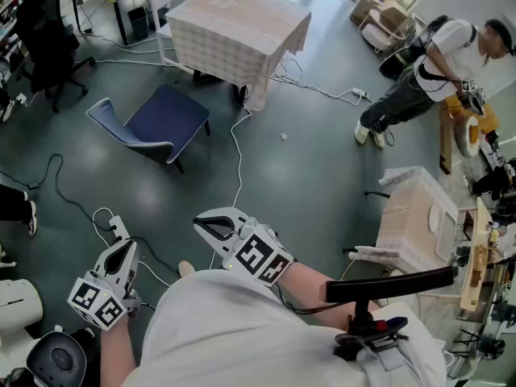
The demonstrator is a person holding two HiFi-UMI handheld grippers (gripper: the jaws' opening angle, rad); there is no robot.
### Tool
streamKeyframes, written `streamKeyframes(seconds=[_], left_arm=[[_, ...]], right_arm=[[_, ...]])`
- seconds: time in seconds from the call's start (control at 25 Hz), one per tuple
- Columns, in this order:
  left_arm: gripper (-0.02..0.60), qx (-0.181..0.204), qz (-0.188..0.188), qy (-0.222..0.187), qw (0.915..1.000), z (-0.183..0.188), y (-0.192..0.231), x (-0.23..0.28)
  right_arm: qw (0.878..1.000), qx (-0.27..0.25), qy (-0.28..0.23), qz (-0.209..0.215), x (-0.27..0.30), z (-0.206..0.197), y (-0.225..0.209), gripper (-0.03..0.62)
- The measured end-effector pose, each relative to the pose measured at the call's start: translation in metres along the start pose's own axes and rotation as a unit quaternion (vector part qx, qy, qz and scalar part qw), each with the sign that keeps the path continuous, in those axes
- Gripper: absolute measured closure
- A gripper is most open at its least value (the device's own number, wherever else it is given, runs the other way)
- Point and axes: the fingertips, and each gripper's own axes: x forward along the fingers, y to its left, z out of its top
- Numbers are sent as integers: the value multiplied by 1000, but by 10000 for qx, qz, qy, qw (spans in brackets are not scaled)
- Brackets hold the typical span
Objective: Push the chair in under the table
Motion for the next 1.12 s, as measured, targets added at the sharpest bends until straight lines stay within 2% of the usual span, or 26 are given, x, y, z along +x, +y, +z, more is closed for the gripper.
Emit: streamKeyframes(seconds=[0.4,0.68,0.72,0.76,0.8,0.92,1.12], left_arm=[[571,-53,176,69,9998,0,-12,42],[569,-143,649,-28,9978,7,-7,95],[569,-159,728,-56,9972,8,-4,98],[569,-180,797,-71,9966,9,-1,101],[566,-208,848,-64,9962,8,4,103],[518,-344,969,24,9947,9,29,108],[445,-717,1198,-54,9902,33,105,129]], right_arm=[[9997,55,-107,206,-24,-15,-31,580],[9993,185,-179,266,-55,-48,-85,576],[9994,194,-142,238,-56,-53,-91,559],[9995,214,-106,208,-56,-57,-97,486],[9995,243,-73,173,-55,-60,-102,441],[9995,318,-27,-27,-47,-61,-121,433],[9988,374,-25,-326,-18,-50,-162,410]])
